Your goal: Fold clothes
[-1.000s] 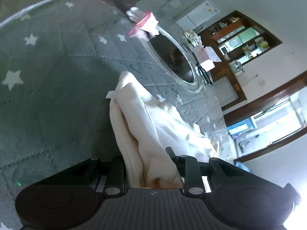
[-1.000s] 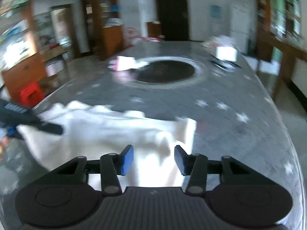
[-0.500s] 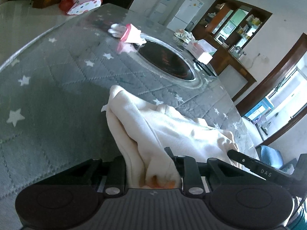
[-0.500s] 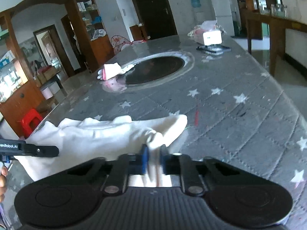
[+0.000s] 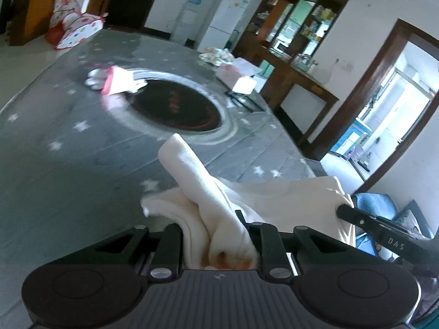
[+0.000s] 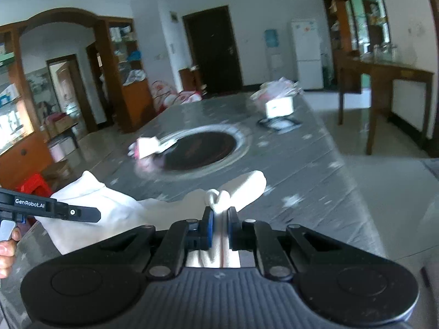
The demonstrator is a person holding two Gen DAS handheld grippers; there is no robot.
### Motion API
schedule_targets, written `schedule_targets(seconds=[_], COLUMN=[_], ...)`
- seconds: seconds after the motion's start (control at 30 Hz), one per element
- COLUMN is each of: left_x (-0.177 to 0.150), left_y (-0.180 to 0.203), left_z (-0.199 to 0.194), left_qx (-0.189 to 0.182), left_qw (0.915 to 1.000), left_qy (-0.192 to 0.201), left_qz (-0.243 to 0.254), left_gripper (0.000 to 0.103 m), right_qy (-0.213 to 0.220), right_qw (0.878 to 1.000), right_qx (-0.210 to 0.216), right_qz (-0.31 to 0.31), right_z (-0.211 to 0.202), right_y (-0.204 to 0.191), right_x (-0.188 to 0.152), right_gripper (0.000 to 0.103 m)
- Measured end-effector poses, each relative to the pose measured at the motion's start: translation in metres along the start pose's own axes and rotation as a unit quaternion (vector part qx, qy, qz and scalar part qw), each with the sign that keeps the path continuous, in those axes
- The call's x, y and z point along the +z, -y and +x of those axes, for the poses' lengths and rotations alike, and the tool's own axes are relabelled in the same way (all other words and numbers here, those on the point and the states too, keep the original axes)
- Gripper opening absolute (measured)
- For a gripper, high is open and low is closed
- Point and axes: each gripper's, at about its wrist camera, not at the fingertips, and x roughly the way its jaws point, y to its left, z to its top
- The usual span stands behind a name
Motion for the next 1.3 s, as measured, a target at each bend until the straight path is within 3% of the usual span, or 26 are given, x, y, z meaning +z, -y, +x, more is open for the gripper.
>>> schedule_targets(seconds=[0.57,0.9,1.3], left_x=[0.028,0.009,-0.001], left_y=[0.082,0.091,0.086], left_z=[0.090,0.127,0.135], left_qx=[-0.014,-0.009,0.008], left_qw=[0.9980,0.9956,0.9935], left_qy=[-0.034,-0.069,-0.087], left_qz=[0.052,0.063,0.074], left_gripper=[0.020,0.020,0.023], right_qy=[0.017,-0.020,-0.052], right_qw=[0.994,0.991,0.987], right_qx=[-0.106,-0.131,-0.147], right_qz=[0.004,0.023,0.026], right_z=[0.001,0.024,0.039], right_y=[0.080,0.110,0.118], right_x=[0.022,-0.003,-0.022], right_gripper=[0.009,0.009,0.009])
